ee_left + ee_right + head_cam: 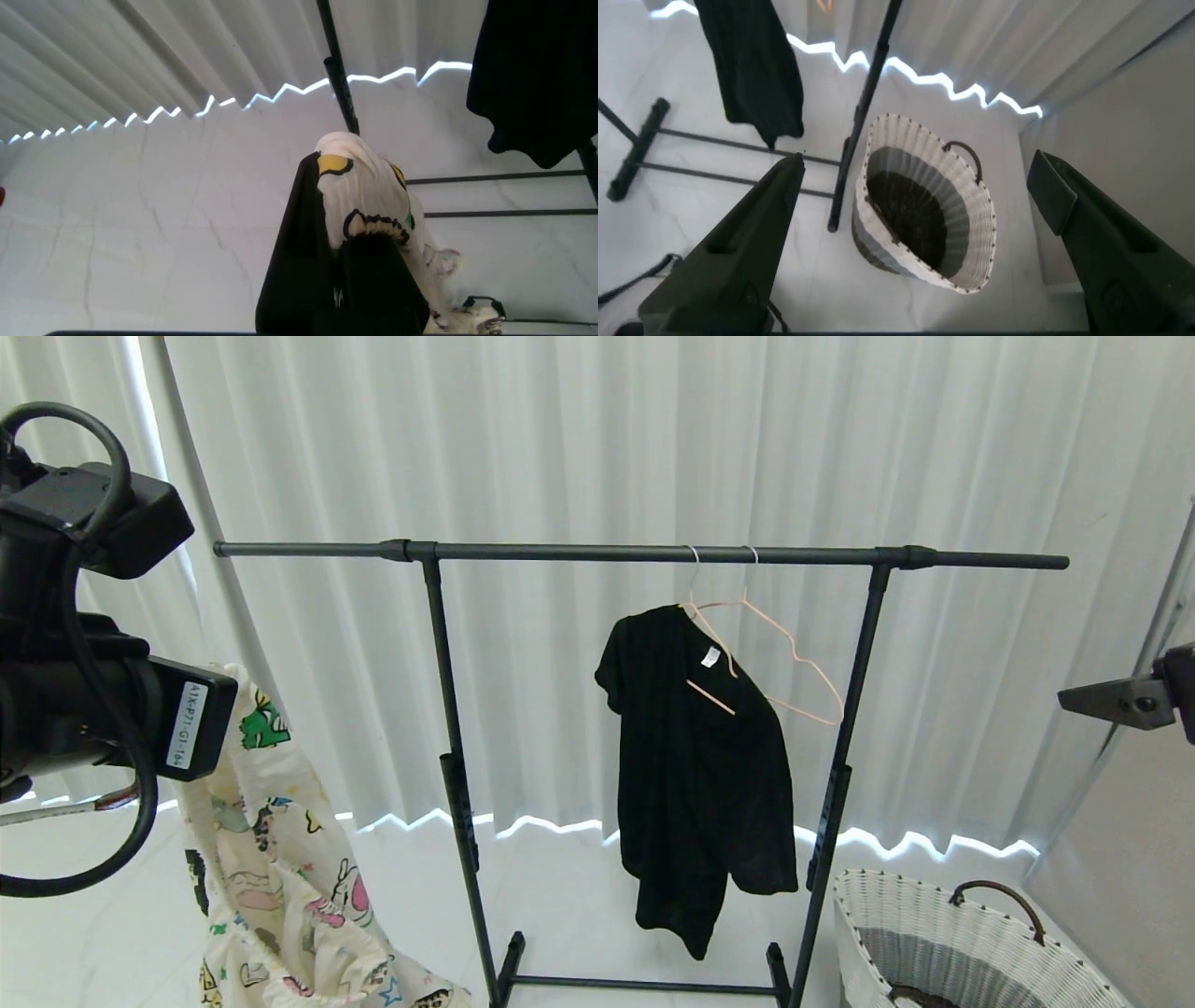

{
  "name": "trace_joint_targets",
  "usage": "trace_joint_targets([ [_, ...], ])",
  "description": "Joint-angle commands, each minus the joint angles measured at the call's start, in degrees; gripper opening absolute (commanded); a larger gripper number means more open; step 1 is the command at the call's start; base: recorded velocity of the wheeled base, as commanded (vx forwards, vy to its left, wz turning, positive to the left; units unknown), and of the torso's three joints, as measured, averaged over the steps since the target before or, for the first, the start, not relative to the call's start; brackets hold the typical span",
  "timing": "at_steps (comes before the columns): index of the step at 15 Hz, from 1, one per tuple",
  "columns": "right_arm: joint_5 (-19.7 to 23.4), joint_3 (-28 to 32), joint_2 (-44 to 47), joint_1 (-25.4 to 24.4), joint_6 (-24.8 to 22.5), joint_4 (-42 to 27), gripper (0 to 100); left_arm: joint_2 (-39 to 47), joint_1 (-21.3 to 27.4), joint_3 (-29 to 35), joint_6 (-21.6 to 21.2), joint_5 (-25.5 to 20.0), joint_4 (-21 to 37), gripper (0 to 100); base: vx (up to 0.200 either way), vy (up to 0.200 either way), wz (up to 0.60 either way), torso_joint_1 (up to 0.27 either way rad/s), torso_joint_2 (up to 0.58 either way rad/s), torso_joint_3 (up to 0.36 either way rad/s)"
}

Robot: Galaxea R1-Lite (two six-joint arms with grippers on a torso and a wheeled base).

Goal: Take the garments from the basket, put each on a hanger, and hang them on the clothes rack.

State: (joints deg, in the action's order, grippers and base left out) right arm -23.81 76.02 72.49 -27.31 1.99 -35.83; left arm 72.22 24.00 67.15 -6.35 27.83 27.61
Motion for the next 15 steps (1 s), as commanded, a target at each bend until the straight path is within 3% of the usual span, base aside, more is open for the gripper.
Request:
trace_joint_targets([
  [1, -0.01, -2.37, 0.11, -0.03, -0.05, 2.61, 100, 0.03, -0.01, -0.26, 0.02, 0.03, -0.01, 0, 0.0, 0.0, 0.0, 0.232, -0.51, -0.281],
  [7, 5.18, -5.62, 0.2, 1.29, -0.23, 12.1, 100, 0.03, -0.01, -0.88, 0.02, 0.03, -0.01, 0, 0.0, 0.0, 0.0, 0.109, -0.23, -0.127],
  [15, 7.46, -5.71, 0.55, 3.05, -0.49, 12.19, 100, -0.23, 0.34, -0.88, 0.02, 0.03, -0.01, 0, 0.2, 0.0, 0.0, 0.007, -0.01, 0.0],
])
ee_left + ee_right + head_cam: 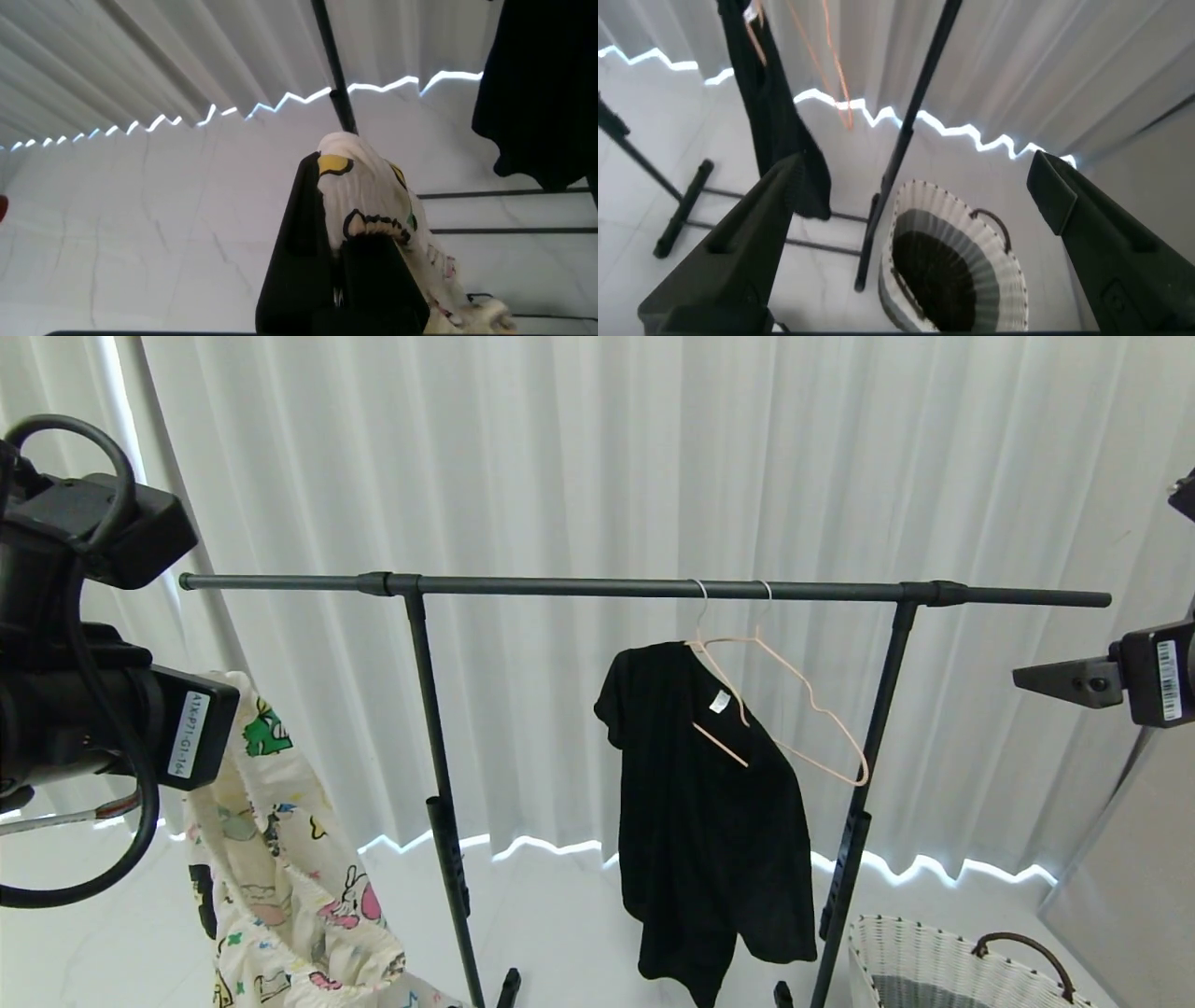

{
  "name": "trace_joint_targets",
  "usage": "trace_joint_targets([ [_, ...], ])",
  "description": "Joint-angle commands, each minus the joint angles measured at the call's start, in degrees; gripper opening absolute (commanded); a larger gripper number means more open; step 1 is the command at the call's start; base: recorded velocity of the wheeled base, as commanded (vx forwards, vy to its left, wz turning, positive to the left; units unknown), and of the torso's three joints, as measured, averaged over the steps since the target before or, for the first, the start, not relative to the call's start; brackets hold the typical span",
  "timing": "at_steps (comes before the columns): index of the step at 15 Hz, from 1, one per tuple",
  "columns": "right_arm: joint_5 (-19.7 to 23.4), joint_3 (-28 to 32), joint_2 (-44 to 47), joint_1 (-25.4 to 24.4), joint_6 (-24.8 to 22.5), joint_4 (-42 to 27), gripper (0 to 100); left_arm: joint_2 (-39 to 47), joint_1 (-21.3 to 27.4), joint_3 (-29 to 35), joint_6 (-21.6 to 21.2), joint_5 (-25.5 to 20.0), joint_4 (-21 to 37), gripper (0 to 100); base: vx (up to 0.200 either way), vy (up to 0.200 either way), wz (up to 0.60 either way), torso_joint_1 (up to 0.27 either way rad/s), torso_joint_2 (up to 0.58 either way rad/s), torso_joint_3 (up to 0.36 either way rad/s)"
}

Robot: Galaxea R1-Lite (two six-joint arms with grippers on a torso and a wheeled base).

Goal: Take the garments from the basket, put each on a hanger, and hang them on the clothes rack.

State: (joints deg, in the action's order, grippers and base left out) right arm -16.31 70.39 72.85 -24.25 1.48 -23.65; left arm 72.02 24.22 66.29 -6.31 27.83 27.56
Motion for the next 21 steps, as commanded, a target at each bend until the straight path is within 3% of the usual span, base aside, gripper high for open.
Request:
trace_joint_targets([
  [1, 0.05, -0.08, 0.27, -0.01, 0.02, 0.01, 100, -0.04, 0.21, -0.02, -0.01, 0.03, 0.03, 0, 0.2, 0.0, 0.0, 0.007, 0.0, -0.002],
  [6, 1.63, -2.01, 1.07, 0.08, -0.07, 0.01, 100, -0.13, 0.21, -0.02, -0.1, -0.06, 0.03, 0, 0.2, 0.0, 0.0, 0.002, 0.0, 0.004],
  [11, 6.29, -2.8, 4.67, 1.92, 0.02, 0.1, 100, -0.13, 0.21, -0.46, -0.1, -0.06, 0.03, 0, 0.16, 0.0, 0.0, 0.004, 0.0, 0.004],
  [12, 10.86, -2.71, 6.78, 3.68, -0.24, 1.06, 100, -0.22, 0.91, -0.64, -0.1, -0.06, 0.03, 0, 0.0, 0.0, 0.0, 0.0, 0.0, 0.0],
  [16, 18.42, -4.12, 13.19, 6.14, -3.58, 7.39, 100, -0.3, 1.88, -1.78, 0.07, -0.06, 0.03, 0, 0.0, 0.0, 0.0, 0.0, 0.0, 0.0],
  [18, 27.39, -3.86, 17.5, 7.2, -6.75, 9.85, 100, -0.3, 4.08, -2.04, 0.95, -0.06, -0.14, 0, 0.0, 0.0, 0.0, 0.0, 0.0, 0.0],
  [21, 32.22, -3.59, 23.13, 8.87, -11.93, 11.96, 100, -0.65, 7.59, -2.75, 1.48, -0.06, -0.14, 0, 0.0, 0.0, 0.0, 0.0, 0.0, 0.0],
])
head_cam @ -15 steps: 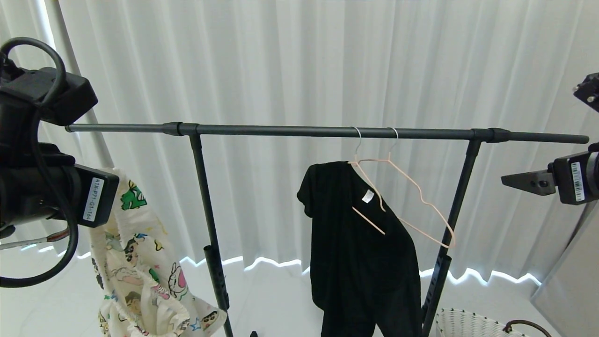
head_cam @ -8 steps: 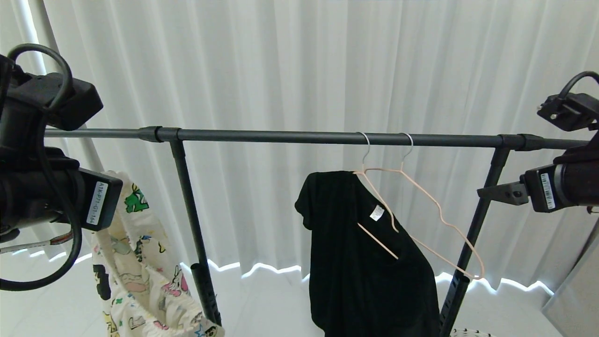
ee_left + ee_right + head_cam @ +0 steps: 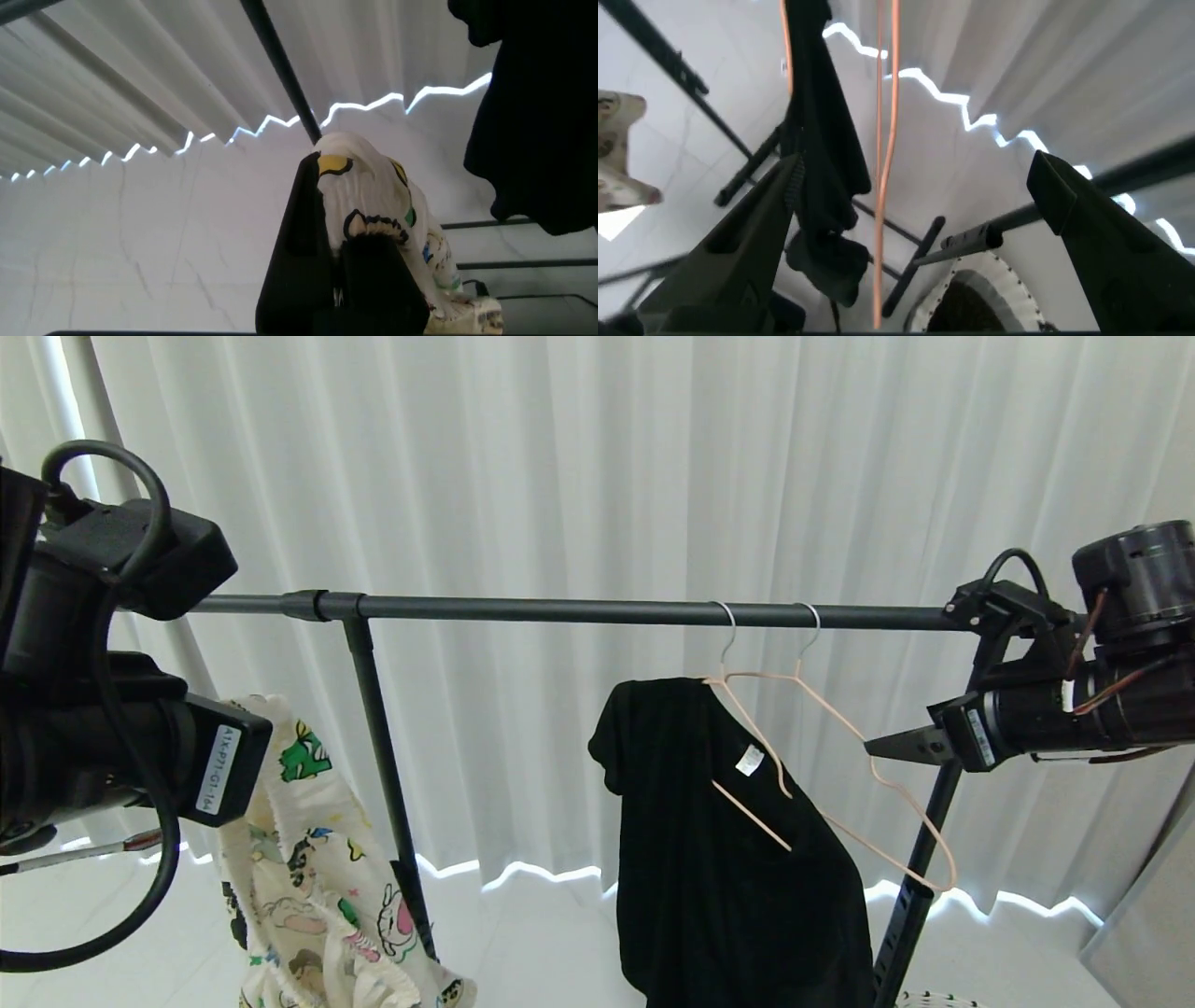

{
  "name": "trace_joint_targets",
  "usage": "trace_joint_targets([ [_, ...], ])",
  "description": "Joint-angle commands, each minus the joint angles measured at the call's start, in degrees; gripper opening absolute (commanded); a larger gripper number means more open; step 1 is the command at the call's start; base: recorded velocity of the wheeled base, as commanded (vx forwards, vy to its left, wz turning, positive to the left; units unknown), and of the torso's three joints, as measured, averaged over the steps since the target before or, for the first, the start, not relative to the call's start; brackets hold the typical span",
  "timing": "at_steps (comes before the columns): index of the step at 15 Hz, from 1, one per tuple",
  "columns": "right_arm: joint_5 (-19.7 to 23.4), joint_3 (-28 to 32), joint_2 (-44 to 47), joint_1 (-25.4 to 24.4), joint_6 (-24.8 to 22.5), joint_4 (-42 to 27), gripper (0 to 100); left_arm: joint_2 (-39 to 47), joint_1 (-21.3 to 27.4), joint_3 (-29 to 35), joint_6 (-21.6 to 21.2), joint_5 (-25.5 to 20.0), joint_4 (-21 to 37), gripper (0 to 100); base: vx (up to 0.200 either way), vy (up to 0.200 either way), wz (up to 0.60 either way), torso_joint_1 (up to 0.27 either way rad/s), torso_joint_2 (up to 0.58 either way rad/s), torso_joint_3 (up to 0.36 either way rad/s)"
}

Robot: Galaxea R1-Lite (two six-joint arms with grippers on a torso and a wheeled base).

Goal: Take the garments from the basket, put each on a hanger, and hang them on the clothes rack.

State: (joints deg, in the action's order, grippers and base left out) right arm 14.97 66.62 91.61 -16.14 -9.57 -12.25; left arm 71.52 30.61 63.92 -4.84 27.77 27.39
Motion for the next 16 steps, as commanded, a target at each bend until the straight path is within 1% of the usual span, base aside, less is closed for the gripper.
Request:
trace_joint_targets([
  [1, 1.64, 0.35, 6.12, 0.85, -0.8, 2.41, 100, -0.33, 1.91, -1.07, 0.01, 0.0, 0.03, 0, 0.0, 0.0, 0.0, 0.0, 0.0, 0.0],
  [3, 2.7, 0.44, 9.11, 1.02, -0.71, 5.04, 100, -1.56, 3.23, -3.45, 0.01, 0.0, 0.12, 0, 0.0, 0.0, 0.0, 0.0, 0.0, 0.0],
  [6, 3.31, 0.53, 11.48, 0.94, -0.45, 5.57, 100, -2.97, 4.63, -5.64, 0.01, 0.09, 0.03, 0, 0.0, 0.0, 0.0, 0.0, 0.0, 0.0],
  [8, 3.49, 0.53, 12.27, 0.94, -0.1, 5.57, 100, -3.23, 4.63, -6.17, 0.01, 0.09, 0.03, 0, 0.0, 0.0, 0.0, 0.0, 0.0, 0.0],
  [10, 4.28, 0.88, 12.89, 0.94, 1.4, 5.66, 100, -3.14, 4.63, -6.35, 0.01, 0.09, 0.03, 0, 0.0, 0.0, 0.0, 0.0, 0.0, 0.0],
  [15, 4.37, 0.79, 13.42, 0.94, 1.48, 5.66, 100, -3.06, 4.63, -6.61, 0.01, 0.0, 0.03, 0, 0.0, 0.0, 0.0, 0.0, 0.0, 0.0],
  [16, 4.37, 0.79, 13.42, 0.85, 1.48, 5.75, 0, -3.14, 4.63, -6.79, 0.09, 0.0, 0.03, 0, 0.0, 0.0, 0.0, 0.0, 0.0, 0.0],
])
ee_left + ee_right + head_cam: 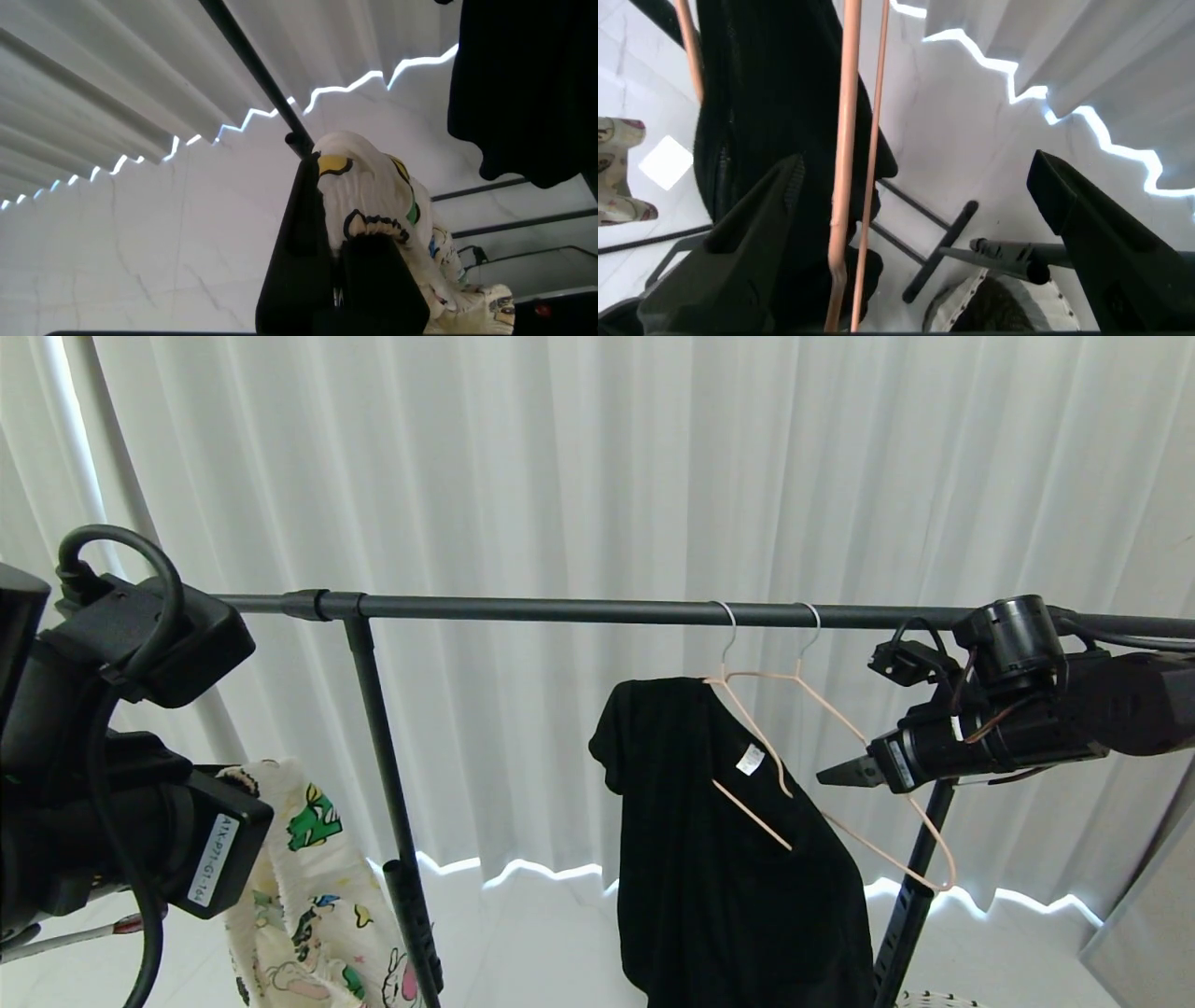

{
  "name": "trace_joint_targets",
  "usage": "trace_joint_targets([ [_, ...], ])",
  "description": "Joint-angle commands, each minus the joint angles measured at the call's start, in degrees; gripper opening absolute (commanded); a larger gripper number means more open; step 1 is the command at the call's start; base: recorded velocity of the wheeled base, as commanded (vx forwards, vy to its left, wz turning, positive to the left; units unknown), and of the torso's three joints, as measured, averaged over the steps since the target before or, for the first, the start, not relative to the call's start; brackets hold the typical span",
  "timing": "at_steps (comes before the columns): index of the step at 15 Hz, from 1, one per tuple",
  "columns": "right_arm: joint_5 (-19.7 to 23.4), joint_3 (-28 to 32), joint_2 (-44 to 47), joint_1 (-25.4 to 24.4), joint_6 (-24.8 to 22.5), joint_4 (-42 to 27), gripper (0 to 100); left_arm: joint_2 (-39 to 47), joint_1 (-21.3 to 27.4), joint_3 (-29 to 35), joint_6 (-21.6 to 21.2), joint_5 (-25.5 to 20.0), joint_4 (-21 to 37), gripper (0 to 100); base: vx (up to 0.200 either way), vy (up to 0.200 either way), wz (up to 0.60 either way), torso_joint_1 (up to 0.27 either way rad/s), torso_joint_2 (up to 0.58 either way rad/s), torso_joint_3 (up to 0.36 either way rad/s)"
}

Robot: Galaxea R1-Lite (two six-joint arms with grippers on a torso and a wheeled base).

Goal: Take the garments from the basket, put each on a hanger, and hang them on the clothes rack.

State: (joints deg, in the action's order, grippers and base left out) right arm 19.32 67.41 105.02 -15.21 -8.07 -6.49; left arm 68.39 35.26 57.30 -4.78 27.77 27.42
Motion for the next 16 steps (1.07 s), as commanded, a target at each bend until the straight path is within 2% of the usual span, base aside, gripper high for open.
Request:
trace_joint_targets([
  [1, 0.01, 0.09, 0.01, -0.08, -0.1, 0.07, 0, -0.1, -0.01, -0.17, -0.06, 0.0, 0.01, 0, 0.0, 0.0, 0.0, 0.0, 0.0, 0.0],
  [12, 0.54, -0.35, -4.56, -0.08, 1.13, 0.33, 0, -0.54, -0.01, -0.34, 0.03, 0.09, 0.01, 0, 0.0, 0.0, 0.0, 0.0, 0.0, 0.0],
  [16, 0.28, -4.04, -8.87, 0.01, 2.97, 5.25, 0, -1.94, -0.01, -0.43, -0.06, 0.18, 0.01, 0, 0.0, 0.0, 0.0, 0.0, 0.0, 0.0],
])
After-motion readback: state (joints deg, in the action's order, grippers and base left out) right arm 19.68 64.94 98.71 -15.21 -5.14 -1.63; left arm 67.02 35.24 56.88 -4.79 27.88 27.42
